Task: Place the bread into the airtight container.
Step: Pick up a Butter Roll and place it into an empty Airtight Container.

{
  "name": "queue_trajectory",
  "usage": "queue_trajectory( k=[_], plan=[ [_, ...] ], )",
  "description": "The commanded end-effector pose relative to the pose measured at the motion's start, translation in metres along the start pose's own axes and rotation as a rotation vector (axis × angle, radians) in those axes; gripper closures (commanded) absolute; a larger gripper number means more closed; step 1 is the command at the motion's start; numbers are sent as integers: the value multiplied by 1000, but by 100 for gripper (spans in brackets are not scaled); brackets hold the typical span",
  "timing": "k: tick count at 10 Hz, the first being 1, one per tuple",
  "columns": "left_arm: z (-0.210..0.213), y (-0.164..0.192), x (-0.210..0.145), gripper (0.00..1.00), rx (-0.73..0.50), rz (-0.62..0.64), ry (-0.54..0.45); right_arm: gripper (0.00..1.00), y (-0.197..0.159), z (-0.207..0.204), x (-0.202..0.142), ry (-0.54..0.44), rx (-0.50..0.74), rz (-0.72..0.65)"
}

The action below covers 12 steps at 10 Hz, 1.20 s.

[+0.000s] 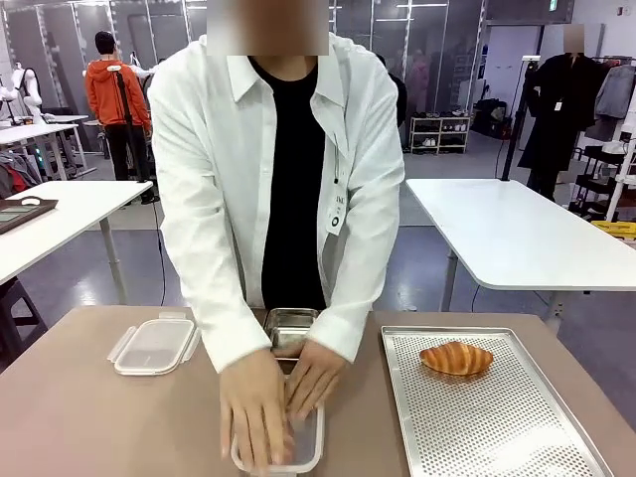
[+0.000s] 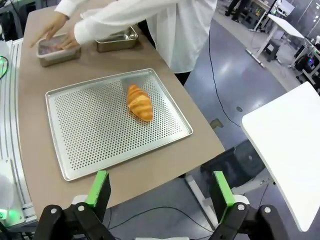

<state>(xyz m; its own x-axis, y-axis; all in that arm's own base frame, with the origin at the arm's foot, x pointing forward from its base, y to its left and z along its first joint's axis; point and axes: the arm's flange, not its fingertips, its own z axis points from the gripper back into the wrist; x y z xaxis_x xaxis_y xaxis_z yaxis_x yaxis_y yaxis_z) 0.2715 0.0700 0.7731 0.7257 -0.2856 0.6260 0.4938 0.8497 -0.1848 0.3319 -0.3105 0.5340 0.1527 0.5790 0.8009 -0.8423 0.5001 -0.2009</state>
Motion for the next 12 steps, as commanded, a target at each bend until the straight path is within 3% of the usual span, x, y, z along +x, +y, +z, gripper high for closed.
queue_trajectory(
  k=[1, 11, 12],
  plan=[
    [0, 0, 0, 0, -15, -20, 0, 0, 3, -1, 0, -4, 0, 14],
    [0, 0, 0, 0, -15, -20, 0, 0, 0, -1, 0, 0, 1, -1],
    [0, 0, 0, 0, -15, -20, 0, 0, 10, -16, 21, 89, 10, 62]
  ],
)
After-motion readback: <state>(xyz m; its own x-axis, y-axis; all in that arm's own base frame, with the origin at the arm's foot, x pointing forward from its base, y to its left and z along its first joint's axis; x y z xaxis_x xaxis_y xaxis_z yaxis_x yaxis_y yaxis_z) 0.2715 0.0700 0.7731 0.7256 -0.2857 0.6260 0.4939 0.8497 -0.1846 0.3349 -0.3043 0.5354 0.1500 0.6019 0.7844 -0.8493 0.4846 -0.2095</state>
